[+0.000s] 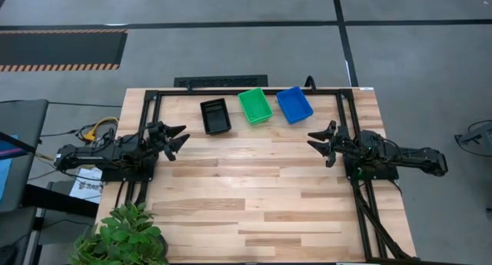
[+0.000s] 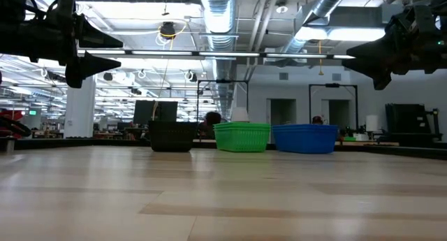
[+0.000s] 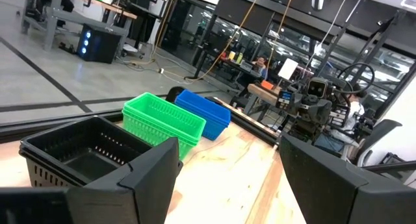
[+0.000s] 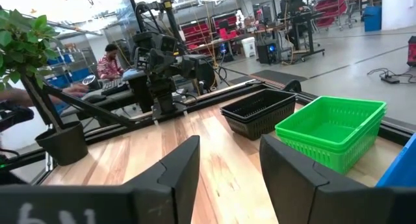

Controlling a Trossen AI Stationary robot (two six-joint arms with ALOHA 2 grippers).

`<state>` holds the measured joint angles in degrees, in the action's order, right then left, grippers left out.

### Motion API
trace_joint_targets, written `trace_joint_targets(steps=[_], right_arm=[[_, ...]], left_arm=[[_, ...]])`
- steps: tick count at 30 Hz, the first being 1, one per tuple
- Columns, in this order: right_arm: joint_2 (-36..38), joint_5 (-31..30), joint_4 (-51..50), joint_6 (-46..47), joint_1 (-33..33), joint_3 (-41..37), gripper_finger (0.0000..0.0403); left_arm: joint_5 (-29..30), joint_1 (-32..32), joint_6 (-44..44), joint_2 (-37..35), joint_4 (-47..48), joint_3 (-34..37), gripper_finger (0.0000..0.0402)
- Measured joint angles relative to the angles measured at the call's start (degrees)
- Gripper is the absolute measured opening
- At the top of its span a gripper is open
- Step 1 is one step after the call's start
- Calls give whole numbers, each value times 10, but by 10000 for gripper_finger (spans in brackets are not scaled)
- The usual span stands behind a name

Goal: Stack baskets by color
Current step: Return to Home Position

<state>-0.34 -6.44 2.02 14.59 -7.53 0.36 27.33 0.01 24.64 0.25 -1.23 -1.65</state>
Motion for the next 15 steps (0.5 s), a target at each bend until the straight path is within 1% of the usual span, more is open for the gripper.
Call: trace_joint_targets(steps=[15], right_arm=[[0,0,0,0,0,0,181]], left_arm=[[0,0,-1,0,0,0,256]])
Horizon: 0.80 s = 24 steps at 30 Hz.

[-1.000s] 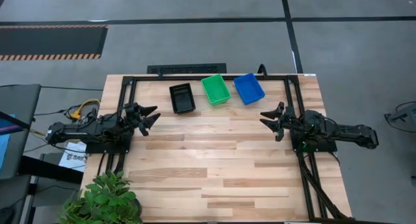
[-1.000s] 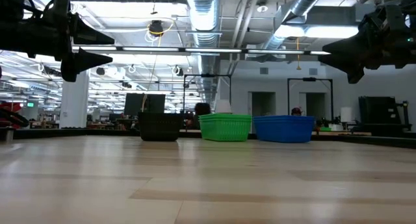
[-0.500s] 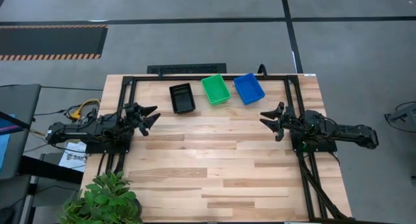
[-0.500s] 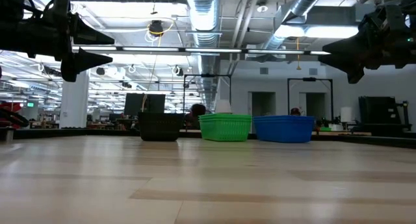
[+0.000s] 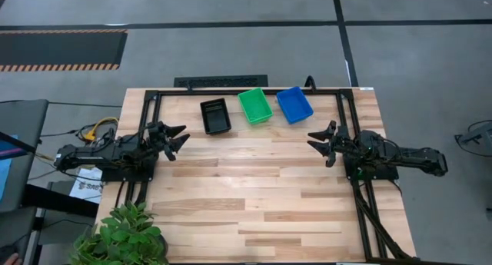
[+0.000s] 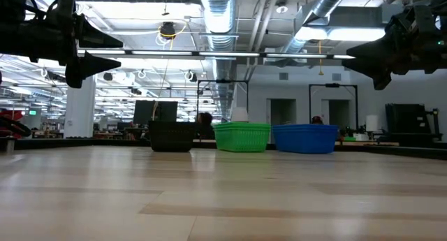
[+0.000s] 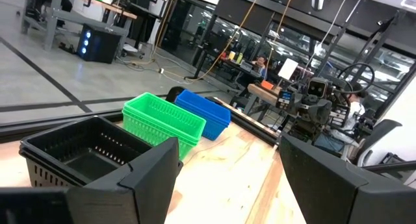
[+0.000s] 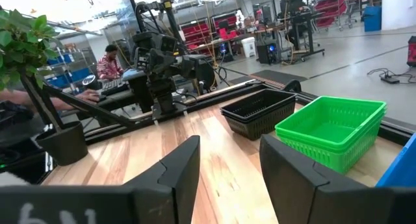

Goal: Stack baskets by color
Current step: Return to Home Position

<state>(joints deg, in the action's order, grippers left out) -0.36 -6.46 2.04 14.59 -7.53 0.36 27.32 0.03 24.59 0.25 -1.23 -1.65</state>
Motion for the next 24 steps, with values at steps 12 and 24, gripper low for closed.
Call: trace_joint_targets(steps=[12,24], right_arm=[[0,0,0,0,0,0,180],[0,0,0,0,0,0,183]], left_arm=[[0,0,0,0,0,0,256],[0,0,1,0,0,0,256]])
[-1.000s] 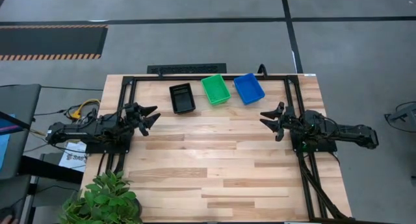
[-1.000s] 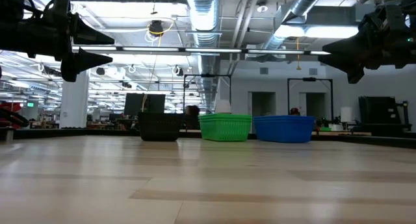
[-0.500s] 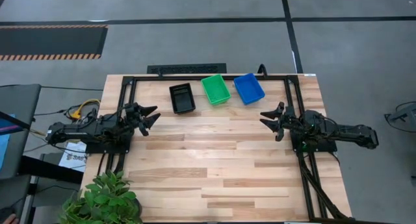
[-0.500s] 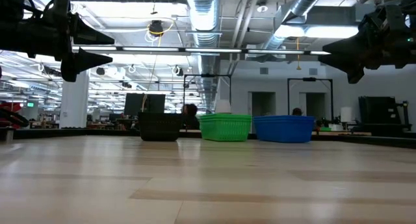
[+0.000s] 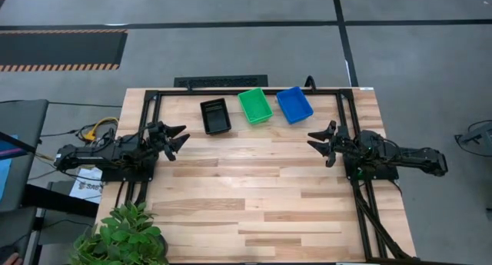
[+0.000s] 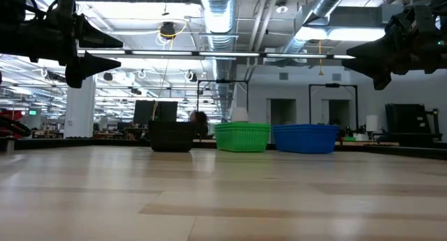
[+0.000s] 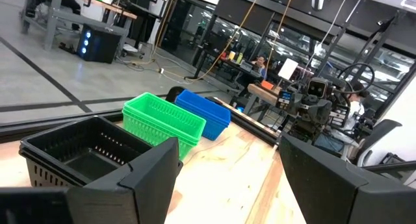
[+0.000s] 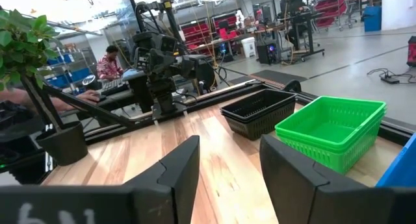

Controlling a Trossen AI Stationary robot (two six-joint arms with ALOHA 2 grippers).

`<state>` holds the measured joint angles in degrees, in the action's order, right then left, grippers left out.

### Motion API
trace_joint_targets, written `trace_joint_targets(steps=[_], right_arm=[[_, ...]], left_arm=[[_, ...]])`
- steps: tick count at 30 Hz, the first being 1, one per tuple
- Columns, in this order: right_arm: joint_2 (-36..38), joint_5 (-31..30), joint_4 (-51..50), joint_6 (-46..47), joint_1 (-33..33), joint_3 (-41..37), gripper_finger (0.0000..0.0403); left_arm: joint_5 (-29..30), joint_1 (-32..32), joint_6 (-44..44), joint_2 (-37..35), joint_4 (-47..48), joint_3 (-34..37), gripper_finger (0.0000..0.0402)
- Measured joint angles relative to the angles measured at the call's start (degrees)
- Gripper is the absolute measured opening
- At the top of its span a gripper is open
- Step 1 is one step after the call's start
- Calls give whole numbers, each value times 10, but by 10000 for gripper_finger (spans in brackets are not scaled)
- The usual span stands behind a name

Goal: Stack baskets by color
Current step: Return to Home Position

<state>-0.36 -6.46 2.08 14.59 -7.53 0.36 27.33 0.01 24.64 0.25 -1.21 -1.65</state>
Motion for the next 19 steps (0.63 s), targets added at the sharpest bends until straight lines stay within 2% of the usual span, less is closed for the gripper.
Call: trace_joint_targets(steps=[19], right_arm=[[0,0,0,0,0,0,180]], left_arm=[[0,0,0,0,0,0,256]])
